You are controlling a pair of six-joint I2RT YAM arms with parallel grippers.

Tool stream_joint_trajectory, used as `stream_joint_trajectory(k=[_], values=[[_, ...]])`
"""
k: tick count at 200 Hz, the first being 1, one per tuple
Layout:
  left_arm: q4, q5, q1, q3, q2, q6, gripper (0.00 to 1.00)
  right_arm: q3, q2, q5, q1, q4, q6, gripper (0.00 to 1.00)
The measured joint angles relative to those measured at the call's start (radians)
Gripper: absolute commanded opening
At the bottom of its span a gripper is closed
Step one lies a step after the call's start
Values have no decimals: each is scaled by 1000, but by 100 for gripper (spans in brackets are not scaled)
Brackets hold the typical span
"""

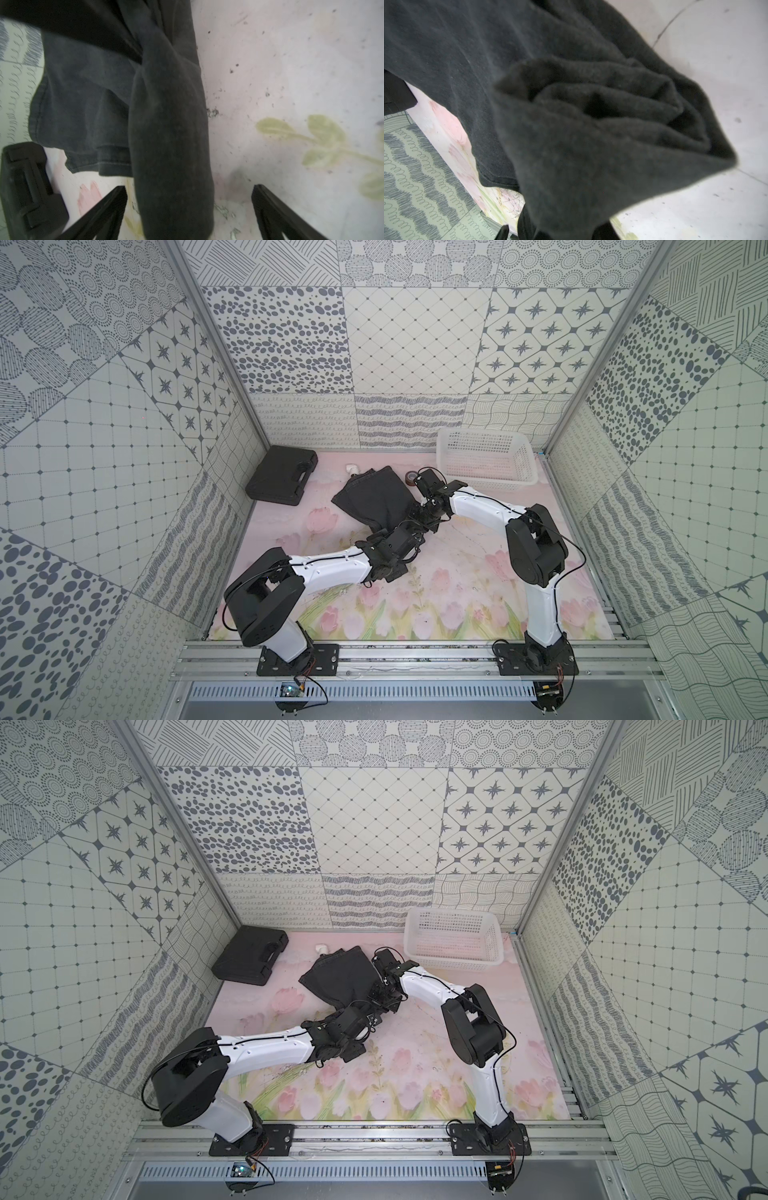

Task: Roll up the long pants
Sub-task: Roll the long pant at the center of the board.

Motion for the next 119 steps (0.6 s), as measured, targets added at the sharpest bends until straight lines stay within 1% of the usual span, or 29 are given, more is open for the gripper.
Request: stream_joint_trajectory(k=[4,10,13,17,28,29,30,31,32,33,52,67,71,77,85,96,108,119], values=[[13,-4,0,2,10,14,89,0,0,-4,-1,-2,-6,12],[33,-6,4,7,28,45,79,0,0,-13,-2,-4,-16,14],[39,-7,6,10,34,57,66,0,0,-16,-3,-5,-19,16],[48,-3,11,16,45,69,53,0,0,-21,-3,-6,-26,17],[56,9,27,38,63,98,26,-5,-2,-37,-6,-7,-40,24],[56,13,29,41,64,99,22,-5,-3,-39,-6,-7,-41,25],[55,16,32,44,66,100,16,-6,-3,-40,-6,-7,-46,26],[55,18,34,47,68,101,13,-6,-3,-42,-6,-7,-48,27],[55,21,36,50,69,102,3,-8,-3,-43,-7,-7,-51,28],[55,24,39,53,70,105,0,-8,-4,-44,-7,-7,-51,29],[16,95,68,97,79,125,0,-37,-23,-69,-29,22,-72,47],[-23,154,90,129,76,121,0,-70,-55,-90,-56,42,-77,59],[-35,173,96,137,74,115,0,-79,-65,-94,-66,48,-85,66],[-58,209,110,154,68,98,0,-98,-87,-108,-86,54,-90,72],[-88,265,131,179,60,77,0,-122,-125,-130,-109,57,-91,75],[-129,341,161,211,49,34,0,-148,-185,-148,-152,69,-100,77],[-167,463,206,248,37,-38,0,-187,-273,-161,-218,77,-114,80],[-174,590,253,266,30,-130,0,-232,-365,-178,-284,84,-128,80]])
